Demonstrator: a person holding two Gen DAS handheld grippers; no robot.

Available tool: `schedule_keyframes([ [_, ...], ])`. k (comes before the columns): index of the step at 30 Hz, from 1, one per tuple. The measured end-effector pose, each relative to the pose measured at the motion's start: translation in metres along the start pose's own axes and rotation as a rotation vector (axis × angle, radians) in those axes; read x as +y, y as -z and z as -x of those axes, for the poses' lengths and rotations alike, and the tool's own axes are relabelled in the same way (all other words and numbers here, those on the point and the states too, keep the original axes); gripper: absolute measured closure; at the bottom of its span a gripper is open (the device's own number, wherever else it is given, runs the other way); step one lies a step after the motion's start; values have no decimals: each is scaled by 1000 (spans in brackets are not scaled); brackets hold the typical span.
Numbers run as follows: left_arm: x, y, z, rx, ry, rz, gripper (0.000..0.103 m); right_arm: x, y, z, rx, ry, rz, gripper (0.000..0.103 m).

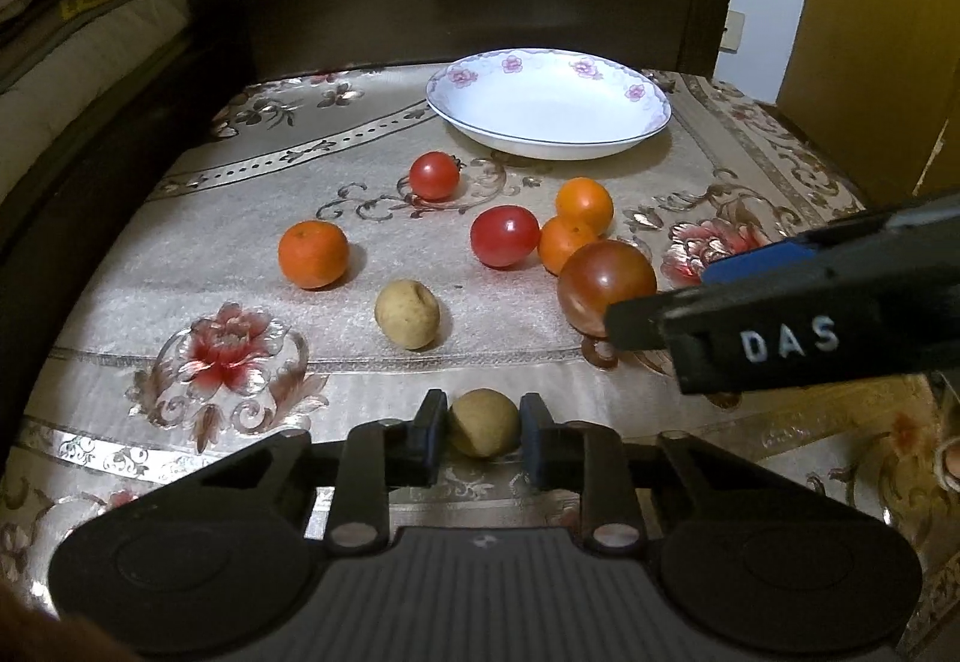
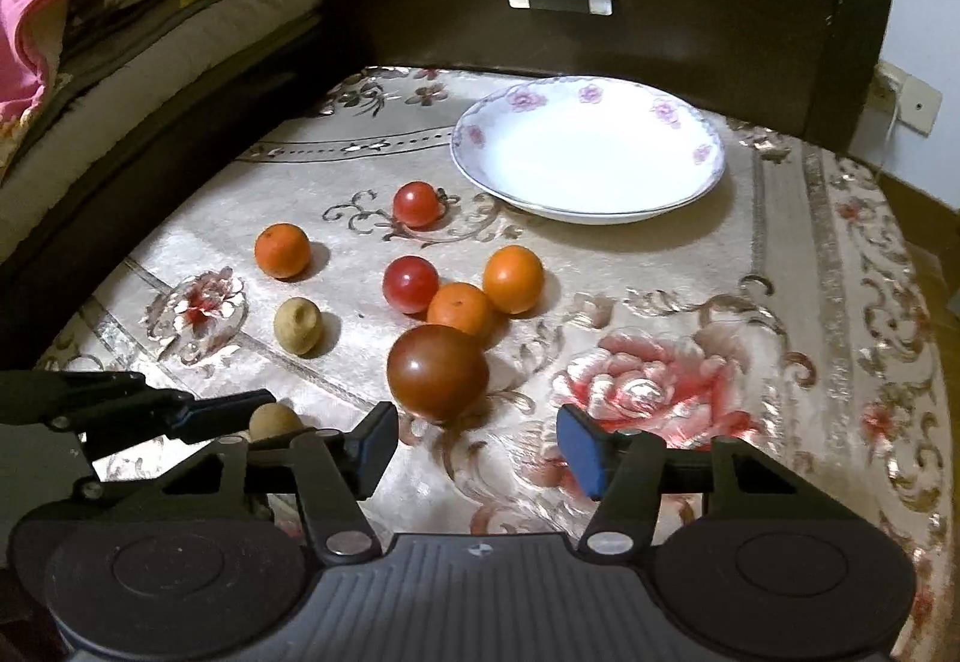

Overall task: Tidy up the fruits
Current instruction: 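Grasp the small tan fruit with the left tool while the right tool grasps the large dark red tomato, then carry the tan fruit and dark red tomato in both tools over the white bowl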

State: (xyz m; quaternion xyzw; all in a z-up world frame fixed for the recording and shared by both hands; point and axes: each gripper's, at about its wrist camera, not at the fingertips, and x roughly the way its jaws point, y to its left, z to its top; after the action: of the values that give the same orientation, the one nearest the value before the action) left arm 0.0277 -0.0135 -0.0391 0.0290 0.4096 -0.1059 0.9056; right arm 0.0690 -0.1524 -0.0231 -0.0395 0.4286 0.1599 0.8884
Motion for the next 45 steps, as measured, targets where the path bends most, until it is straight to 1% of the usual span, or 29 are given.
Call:
schedule_keyframes([
  [3, -1, 1, 0, -8, -1, -19, 71, 0, -3, -4, 2, -24, -14, 49],
  [9, -1, 3, 1, -19, 1, -32, 69, 7, -9, -17, 10, -23, 0, 49],
  [11, -2, 4, 1, -22, -2, -42, 69, 10, -10, -21, 21, -25, 11, 56],
  [12, -2, 4, 1, -21, -2, -41, 69, 10, -10, -23, 31, -28, 12, 64],
  [13, -1, 3, 1, -17, 1, -36, 69, 10, -9, -25, 42, -33, 10, 65],
  [16, -1, 0, 1, -6, 6, -29, 71, 12, -9, -24, 43, -26, 24, 68],
  [20, -2, -2, 2, 5, 1, -38, 71, 11, -9, -21, 54, -28, 12, 68],
  [24, 4, -9, 5, -1, 7, -3, 71, 7, -9, -15, 52, -37, -2, 68],
  [30, 11, -30, 10, -32, 41, 52, 71, 1, -14, -5, 28, -42, -28, 68],
  [35, 11, -54, 7, -57, 67, 64, 71, -7, -24, 1, 10, -39, -56, 68],
  [42, 9, -90, -13, -76, 93, 64, 71, -26, -53, -1, -31, -2, -69, 68],
  [45, 4, -104, -27, -78, 94, 41, 72, -35, -63, -8, -30, 8, -64, 68],
])
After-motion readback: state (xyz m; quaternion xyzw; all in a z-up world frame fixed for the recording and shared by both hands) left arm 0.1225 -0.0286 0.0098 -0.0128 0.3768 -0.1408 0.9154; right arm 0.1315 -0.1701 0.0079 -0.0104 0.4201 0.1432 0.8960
